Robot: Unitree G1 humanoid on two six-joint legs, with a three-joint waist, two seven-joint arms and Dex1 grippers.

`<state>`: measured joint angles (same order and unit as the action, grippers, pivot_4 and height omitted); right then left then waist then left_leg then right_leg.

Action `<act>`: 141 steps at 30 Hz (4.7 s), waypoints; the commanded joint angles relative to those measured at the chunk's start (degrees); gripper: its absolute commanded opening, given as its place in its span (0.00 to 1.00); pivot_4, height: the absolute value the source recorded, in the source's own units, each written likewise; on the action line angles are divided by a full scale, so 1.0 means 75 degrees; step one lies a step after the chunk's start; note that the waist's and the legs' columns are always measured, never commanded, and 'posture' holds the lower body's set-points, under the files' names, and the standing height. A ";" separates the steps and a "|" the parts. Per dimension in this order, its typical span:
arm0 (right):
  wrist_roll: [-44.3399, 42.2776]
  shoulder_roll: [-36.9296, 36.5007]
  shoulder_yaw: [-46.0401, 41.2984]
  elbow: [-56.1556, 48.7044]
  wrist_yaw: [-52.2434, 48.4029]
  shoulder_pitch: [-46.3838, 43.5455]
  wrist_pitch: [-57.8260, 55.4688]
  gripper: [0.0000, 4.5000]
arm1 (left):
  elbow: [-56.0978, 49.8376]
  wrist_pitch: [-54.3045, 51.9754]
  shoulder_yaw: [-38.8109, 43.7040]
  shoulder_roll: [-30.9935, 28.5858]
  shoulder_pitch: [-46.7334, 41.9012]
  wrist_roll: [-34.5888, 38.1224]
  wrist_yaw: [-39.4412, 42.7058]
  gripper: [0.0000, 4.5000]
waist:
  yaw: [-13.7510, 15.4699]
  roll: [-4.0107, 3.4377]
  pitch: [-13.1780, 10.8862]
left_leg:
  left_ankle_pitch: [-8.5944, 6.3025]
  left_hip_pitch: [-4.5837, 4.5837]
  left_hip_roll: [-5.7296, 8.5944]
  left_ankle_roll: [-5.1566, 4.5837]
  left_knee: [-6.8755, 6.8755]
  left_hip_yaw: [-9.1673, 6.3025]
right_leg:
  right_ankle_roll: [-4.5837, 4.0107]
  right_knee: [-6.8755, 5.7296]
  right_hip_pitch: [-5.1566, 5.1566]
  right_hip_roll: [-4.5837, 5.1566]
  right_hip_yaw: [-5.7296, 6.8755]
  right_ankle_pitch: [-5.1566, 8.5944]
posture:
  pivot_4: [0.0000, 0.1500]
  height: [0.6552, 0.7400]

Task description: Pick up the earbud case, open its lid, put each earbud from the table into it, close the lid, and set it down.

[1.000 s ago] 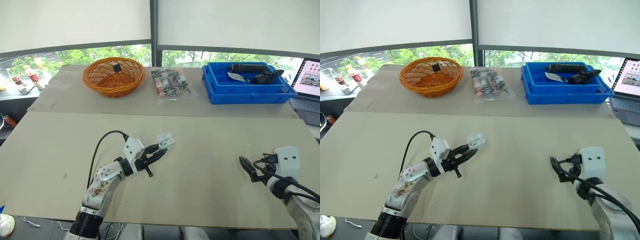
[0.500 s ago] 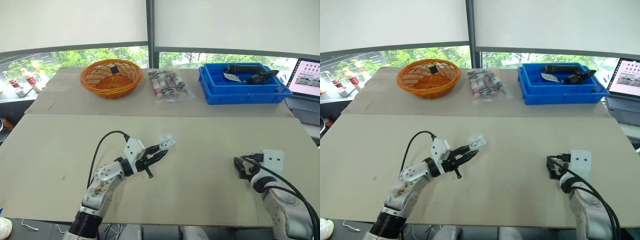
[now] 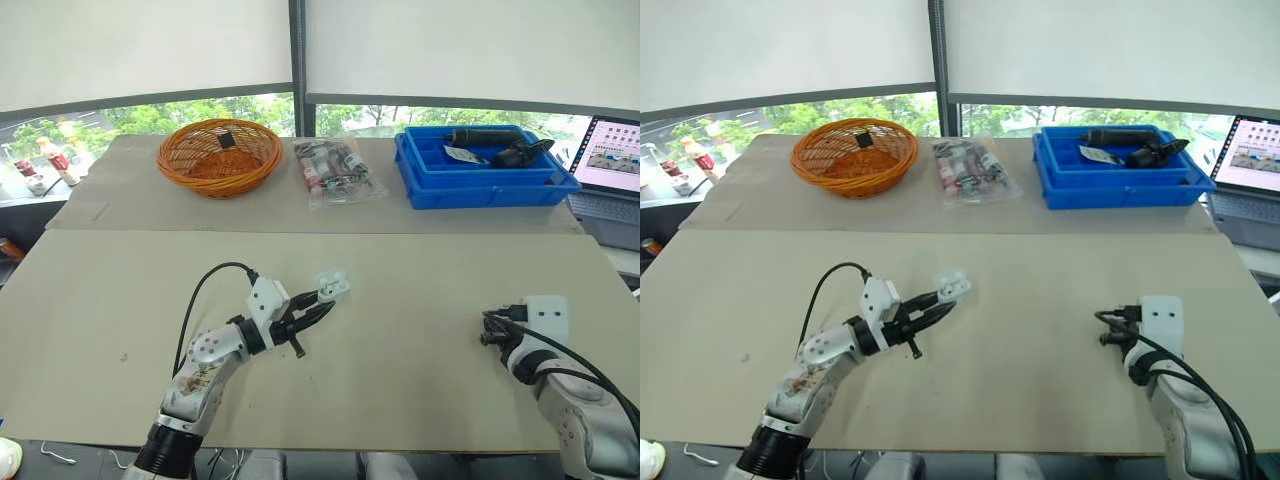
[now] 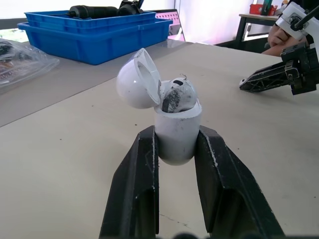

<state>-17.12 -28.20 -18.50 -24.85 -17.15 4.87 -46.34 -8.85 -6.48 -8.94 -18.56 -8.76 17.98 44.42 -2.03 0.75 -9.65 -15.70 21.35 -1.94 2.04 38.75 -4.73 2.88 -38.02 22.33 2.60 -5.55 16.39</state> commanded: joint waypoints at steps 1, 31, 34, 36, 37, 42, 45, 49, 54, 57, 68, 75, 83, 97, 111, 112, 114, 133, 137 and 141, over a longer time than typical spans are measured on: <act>-0.0062 -0.0761 0.0403 0.0107 -0.1231 0.0161 0.0644 0.07 | -0.0471 -0.0023 -0.0011 -0.0021 0.0092 0.0076 -0.0012 0.12 | -0.0025 0.0000 0.0000 | -0.0001 0.0001 0.0000 -0.0002 0.0000 0.0000 | 0.0000 0.0001 0.0000 0.0000 0.0000 0.0000 | 1.00 0.59; 0.1143 -0.5164 0.2483 0.3616 -0.8645 -0.0434 0.8831 0.07 | -0.1515 -0.0517 0.0238 -0.0501 0.0818 0.0190 -0.0201 0.12 | 0.0018 0.0001 -0.0027 | -0.0007 -0.0012 0.0003 -0.0011 0.0007 0.0007 | 0.0005 0.0008 -0.0014 0.0007 -0.0005 0.0003 | 1.00 0.59; 0.0969 -0.5289 0.2493 0.3536 -0.8944 -0.0438 0.8689 0.07 | -0.1600 -0.0579 0.0249 -0.0538 0.0878 0.0216 -0.0198 0.12 | 0.0047 0.0001 -0.0027 | -0.0007 -0.0011 0.0003 -0.0011 0.0007 0.0008 | 0.0005 0.0009 -0.0014 0.0008 -0.0005 0.0003 | 1.00 0.59; 0.0897 -0.5344 0.2494 0.3447 -0.9080 -0.0406 0.8557 0.07 | -0.1661 -0.0610 0.0250 -0.0559 0.0928 0.0227 -0.0196 0.12 | 0.0063 0.0001 -0.0027 | -0.0007 -0.0012 0.0002 -0.0011 0.0007 0.0007 | 0.0005 0.0008 -0.0014 0.0008 -0.0005 0.0003 | 1.00 0.59; 0.0914 -0.5365 0.2504 0.3423 -0.9118 -0.0400 0.8459 0.07 | -0.1685 -0.0629 0.0243 -0.0560 0.0944 0.0231 -0.0196 0.12 | 0.0068 0.0000 -0.0027 | -0.0007 -0.0012 0.0002 -0.0011 0.0008 0.0007 | 0.0005 0.0007 -0.0014 0.0008 -0.0005 0.0003 | 1.00 0.59; 0.1012 -0.5420 0.2561 0.3288 -0.9097 -0.0379 0.7755 0.07 | -0.1708 -0.0707 0.0214 -0.0537 0.0915 0.0231 -0.0203 0.12 | 0.0126 0.0000 -0.0026 | -0.0007 -0.0013 0.0002 -0.0011 0.0008 0.0008 | 0.0005 0.0006 -0.0014 0.0008 -0.0005 0.0003 | 1.00 0.59; 0.1178 -0.5490 0.2564 0.3157 -0.8952 -0.0375 0.7184 0.07 | -0.1731 -0.0733 0.0215 -0.0555 0.0943 0.0237 -0.0178 0.12 | 0.0138 0.0000 -0.0026 | -0.0007 -0.0013 0.0003 -0.0011 0.0010 0.0008 | 0.0005 0.0006 -0.0014 0.0008 -0.0005 0.0003 | 1.00 0.59; 0.1217 -0.5545 0.2474 0.2924 -0.8901 -0.0298 0.7124 0.39 | -0.1757 -0.0829 0.0206 -0.0523 0.0939 0.0269 -0.0182 0.12 | 0.0148 0.0000 -0.0026 | -0.0007 -0.0013 0.0003 -0.0011 0.0010 0.0008 | 0.0005 0.0006 -0.0014 0.0008 -0.0005 0.0003 | 1.00 0.59; 0.0738 -0.5602 0.1804 0.2118 -0.8750 0.0055 0.6841 0.54 | -0.1809 -0.0891 0.0137 -0.0536 0.1014 0.0321 -0.0159 0.12 | 0.0121 -0.0001 -0.0027 | -0.0007 -0.0013 0.0002 -0.0011 0.0011 0.0008 | 0.0004 0.0003 -0.0014 0.0007 -0.0006 0.0003 | 1.00 0.59; 0.0670 -0.5732 0.1079 0.1338 -0.8506 0.0476 0.6131 0.54 | -0.1851 -0.0899 0.0115 -0.0581 0.1107 0.0332 -0.0148 0.12 | 0.0143 -0.0007 -0.0028 | -0.0007 -0.0013 0.0001 -0.0011 0.0008 0.0008 | 0.0005 0.0002 -0.0012 0.0006 -0.0005 0.0003 | 1.00 0.59; 0.1221 -0.6393 0.0338 -0.1953 -0.7576 0.1496 0.1982 0.54 | -0.1888 -0.0935 -0.0032 -0.0600 0.1221 0.0285 -0.0177 0.12 | 0.0165 -0.0004 -0.0029 | -0.0007 -0.0005 0.0004 -0.0011 0.0013 0.0007 | 0.0006 0.0009 -0.0013 0.0008 -0.0002 0.0003 | 1.00 0.59; 0.2058 -0.6624 0.1437 -0.1436 -0.6995 0.1075 0.2071 0.54 | -0.1863 -0.0955 -0.0038 -0.0571 0.1151 0.0289 -0.0212 0.12 | 0.0160 0.0000 -0.0030 | -0.0007 -0.0006 0.0003 -0.0011 0.0012 0.0009 | 0.0006 0.0010 -0.0010 0.0008 -0.0002 0.0004 | 1.00 0.59; 0.2037 -0.6497 0.2055 -0.1074 -0.6949 0.0657 0.2066 0.54 | -0.1925 -0.0960 -0.0055 -0.0563 0.1218 0.0289 -0.0257 0.12 | 0.0156 0.0000 -0.0031 | -0.0007 -0.0005 0.0003 -0.0011 0.0013 0.0009 | 0.0006 0.0011 -0.0009 0.0009 -0.0002 0.0004 | 1.00 0.59; 0.2011 -0.6414 0.2444 -0.0969 -0.6864 0.0516 0.2081 0.54 | -0.1913 -0.0954 -0.0085 -0.0589 0.1210 0.0286 -0.0271 0.12 | 0.0157 0.0000 -0.0030 | -0.0007 -0.0005 0.0002 -0.0011 0.0012 0.0009 | 0.0006 0.0010 -0.0009 0.0009 -0.0001 0.0004 | 1.00 0.59; 0.1699 -0.6272 0.2133 -0.0984 -0.6858 0.0171 0.1755 0.08 | -0.1726 -0.0835 -0.0139 -0.0509 0.1070 0.0259 -0.0263 0.12 | 0.0137 0.0012 -0.0032 | -0.0007 -0.0009 0.0002 -0.0011 0.0013 0.0009 | 0.0005 0.0006 -0.0011 0.0008 -0.0002 0.0003 | 1.00 0.59; 0.1611 -0.6222 0.2020 -0.0993 -0.6833 0.0140 0.1688 0.08 | -0.1669 -0.0814 -0.0137 -0.0484 0.1019 0.0254 -0.0257 0.12 | 0.0144 0.0012 -0.0032 | -0.0007 -0.0008 0.0002 -0.0011 0.0013 0.0009 | 0.0005 0.0006 -0.0010 0.0008 -0.0002 0.0003 | 1.00 0.59; 0.1302 -0.5986 0.1670 -0.1052 -0.6765 0.0021 0.1604 0.08 | -0.1550 -0.0757 -0.0122 -0.0423 0.0893 0.0268 -0.0229 0.12 | 0.0156 0.0013 -0.0032 | -0.0007 -0.0005 0.0004 -0.0011 0.0014 0.0009 | 0.0005 0.0009 -0.0010 0.0009 -0.0002 0.0003 | 1.00 0.59; -0.1450 0.1282 0.1687 -0.2279 -0.1338 -0.2748 0.0513 0.08 | -0.0171 -0.1116 0.0148 0.0371 -0.0996 0.0760 0.0034 0.12 | 0.0151 0.0023 -0.0036 | -0.0004 0.0030 0.0004 -0.0007 0.0016 -0.0004 | 0.0003 -0.0005 0.0025 0.0008 0.0008 0.0001 | 1.00 0.59; -0.0913 0.1526 0.2193 -0.1851 -0.1095 -0.2666 0.1260 0.08 | -0.0220 -0.1301 0.0193 0.0356 -0.1057 0.0881 0.0063 0.12 | 0.0120 0.0022 -0.0035 | -0.0004 0.0028 0.0003 -0.0006 0.0015 -0.0005 | 0.0002 -0.0011 0.0032 0.0006 0.0007 0.0000 | 1.00 0.59; -0.0408 0.1544 0.2591 -0.1463 -0.0988 -0.2623 0.1912 0.08 | -0.0280 -0.1374 0.0211 0.0343 -0.1058 0.0894 0.0073 0.12 | 0.0095 0.0021 -0.0035 | -0.0004 0.0028 0.0003 -0.0006 0.0013 -0.0005 | 0.0002 -0.0011 0.0034 0.0005 0.0007 0.0000 | 1.00 0.59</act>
<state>-21.53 -16.72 0.34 -35.50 -25.06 -14.63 -35.34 -9.28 -16.73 -8.13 -16.06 -15.81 23.62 44.60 -1.32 0.91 -9.92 -15.73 21.56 -1.91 2.00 38.85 -4.77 2.89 -38.10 22.58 2.65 -5.50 16.39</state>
